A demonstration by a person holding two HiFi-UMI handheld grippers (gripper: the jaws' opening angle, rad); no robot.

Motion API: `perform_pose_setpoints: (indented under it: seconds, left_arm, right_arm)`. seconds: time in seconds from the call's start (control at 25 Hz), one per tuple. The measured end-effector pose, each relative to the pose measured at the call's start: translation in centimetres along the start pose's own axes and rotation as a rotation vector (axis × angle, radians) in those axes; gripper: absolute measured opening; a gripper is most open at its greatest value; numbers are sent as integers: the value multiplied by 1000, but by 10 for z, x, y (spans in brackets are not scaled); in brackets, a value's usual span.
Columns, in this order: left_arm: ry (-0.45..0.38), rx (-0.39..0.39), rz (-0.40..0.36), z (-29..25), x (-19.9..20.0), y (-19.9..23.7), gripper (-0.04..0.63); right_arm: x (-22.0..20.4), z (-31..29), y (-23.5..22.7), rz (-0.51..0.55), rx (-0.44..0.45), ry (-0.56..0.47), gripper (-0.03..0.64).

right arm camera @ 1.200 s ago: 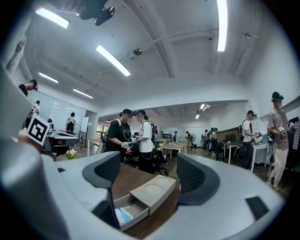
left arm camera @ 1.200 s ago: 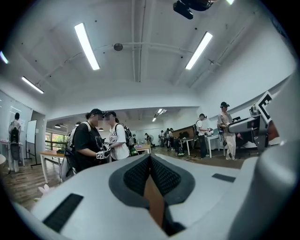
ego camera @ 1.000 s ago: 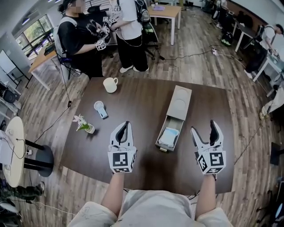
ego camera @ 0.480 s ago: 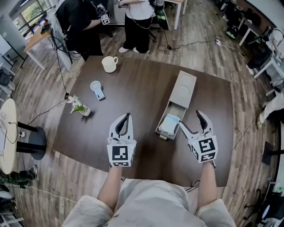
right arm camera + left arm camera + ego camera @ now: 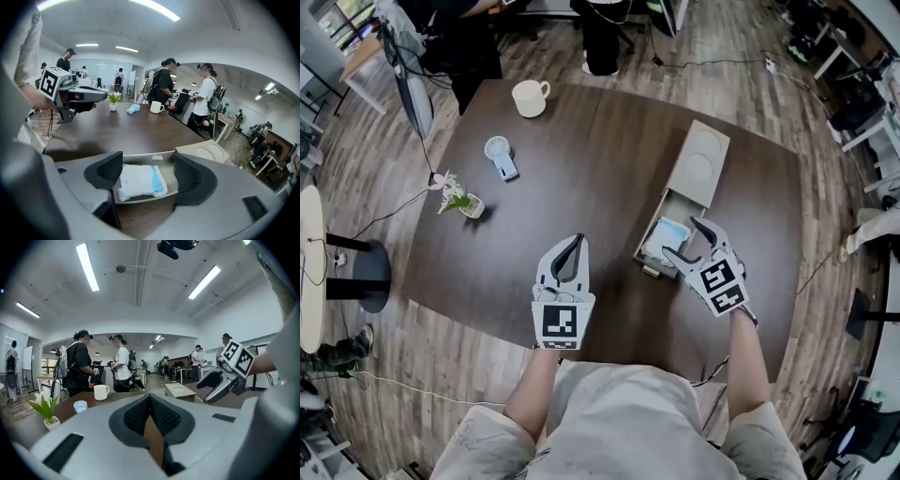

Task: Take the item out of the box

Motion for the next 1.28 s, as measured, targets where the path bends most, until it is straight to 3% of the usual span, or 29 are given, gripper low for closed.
perform_pose_setpoints:
  seconds: [0.44, 0.64, 1.04, 1.28]
  left_arm:
    - [43, -46, 40, -7, -29, -7, 0]
    - [43, -60, 35, -14, -31, -8, 0]
    - [35, -61, 54, -18, -32, -1, 0]
    - [29, -69, 53, -22, -34, -2, 0]
  right_arm:
    - [-25, -58, 21, 212, 210, 327, 338]
    - [-35, -70, 25, 290, 250, 442, 337]
    - [-43, -96, 22, 271, 303, 634, 322]
    - [-46, -98, 28, 264, 326, 652, 279]
Point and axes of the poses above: the fingertips, and each gripper's own axes: z backward along the fingers, y to its left, x out of its top, the point moved 3 cm from there along z, backward along the fingers, and after that the axes turned 6 degrees about y, right-handed, at the moved point
